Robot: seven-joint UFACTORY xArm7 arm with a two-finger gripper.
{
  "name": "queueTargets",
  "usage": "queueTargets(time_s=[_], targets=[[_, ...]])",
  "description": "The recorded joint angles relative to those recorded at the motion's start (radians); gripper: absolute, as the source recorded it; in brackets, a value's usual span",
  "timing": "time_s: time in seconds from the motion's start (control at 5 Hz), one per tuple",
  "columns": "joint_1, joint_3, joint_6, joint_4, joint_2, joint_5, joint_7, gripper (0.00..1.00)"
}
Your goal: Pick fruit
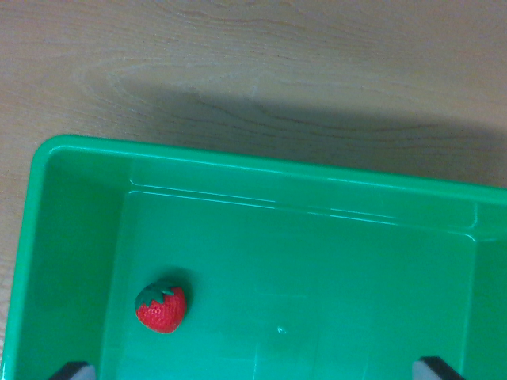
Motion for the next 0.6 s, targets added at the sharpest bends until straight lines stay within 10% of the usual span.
queueTargets(time_s=[0.6], targets=[[0.0061, 0.01, -0.073, -0.052, 0.023, -0.0003, -0.017, 0.0]])
